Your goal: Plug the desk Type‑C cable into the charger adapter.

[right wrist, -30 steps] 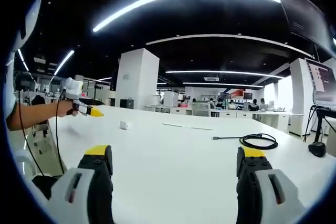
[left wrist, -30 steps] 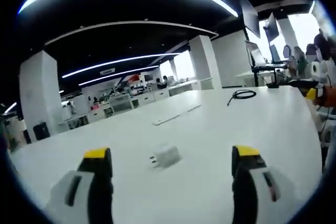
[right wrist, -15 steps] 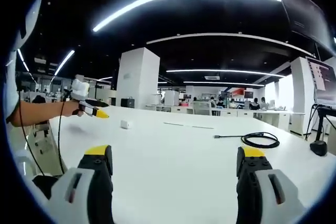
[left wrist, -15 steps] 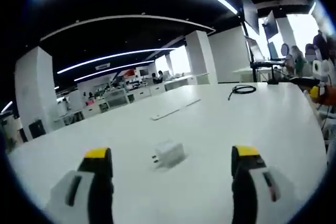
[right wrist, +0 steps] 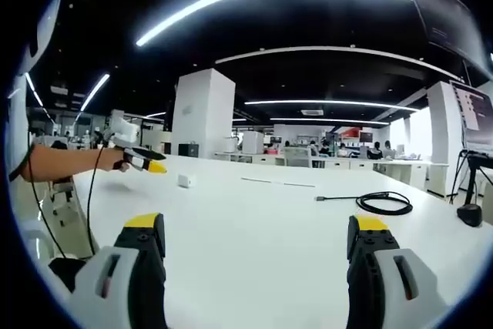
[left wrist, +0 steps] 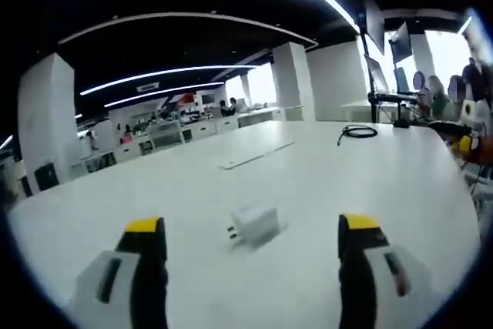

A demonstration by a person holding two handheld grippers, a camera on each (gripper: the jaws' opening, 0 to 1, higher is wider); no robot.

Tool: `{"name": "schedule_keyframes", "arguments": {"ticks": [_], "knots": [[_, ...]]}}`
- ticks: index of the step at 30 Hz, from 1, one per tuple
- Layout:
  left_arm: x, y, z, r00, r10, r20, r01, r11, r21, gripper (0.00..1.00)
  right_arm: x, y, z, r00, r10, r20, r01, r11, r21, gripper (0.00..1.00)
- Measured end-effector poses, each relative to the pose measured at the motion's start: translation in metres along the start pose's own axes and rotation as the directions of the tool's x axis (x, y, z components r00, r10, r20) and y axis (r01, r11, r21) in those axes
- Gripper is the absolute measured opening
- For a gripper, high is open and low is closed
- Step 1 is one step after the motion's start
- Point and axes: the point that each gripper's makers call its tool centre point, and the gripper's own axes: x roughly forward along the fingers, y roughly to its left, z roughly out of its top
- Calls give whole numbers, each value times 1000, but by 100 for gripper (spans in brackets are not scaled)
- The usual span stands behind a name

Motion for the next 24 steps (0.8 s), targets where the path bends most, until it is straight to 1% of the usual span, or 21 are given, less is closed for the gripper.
{"name": "schedule_keyframes", "arguments": {"ticks": [1,3,5,8,9,10,11,15,18,21,24], "knots": [[2,1,-1,1000,-5,-4,5,1000,-1,92,0,0,0,1000,2,-1,-2,1000,-1,100],[2,-9,1,1000,-13,-10,13,1000,13,91,1,1,-1,1000,5,-3,-5,1000,-2,100],[5,-10,2,1000,-21,-16,21,999,28,89,1,2,-2,1000,7,-6,-7,1000,0,100],[8,-12,1,999,-32,-27,32,999,28,88,2,3,-2,1000,8,-6,-8,1000,1,100],[10,-13,-1,999,-41,-36,42,999,25,87,2,4,-2,1000,8,-6,-8,1000,4,100],[11,-19,-2,997,-59,-45,59,998,14,87,2,4,-3,1000,10,-7,-10,1000,4,100],[12,-21,-3,996,-67,-52,67,998,3,86,2,5,-3,1000,10,-6,-10,1000,4,100],[16,-23,-4,995,-78,-57,76,997,-33,85,2,5,-4,1000,13,-7,-13,1000,6,100],[16,-24,-4,995,-79,-57,77,996,-35,84,2,5,-5,1000,13,-8,-13,1000,6,100],[21,-23,-7,994,-85,-73,83,996,-32,82,3,4,-6,1000,14,-10,-14,1000,7,100],[28,-13,-13,990,-110,-89,110,994,-10,76,5,5,-7,1000,17,-14,-17,1000,13,100]]}}
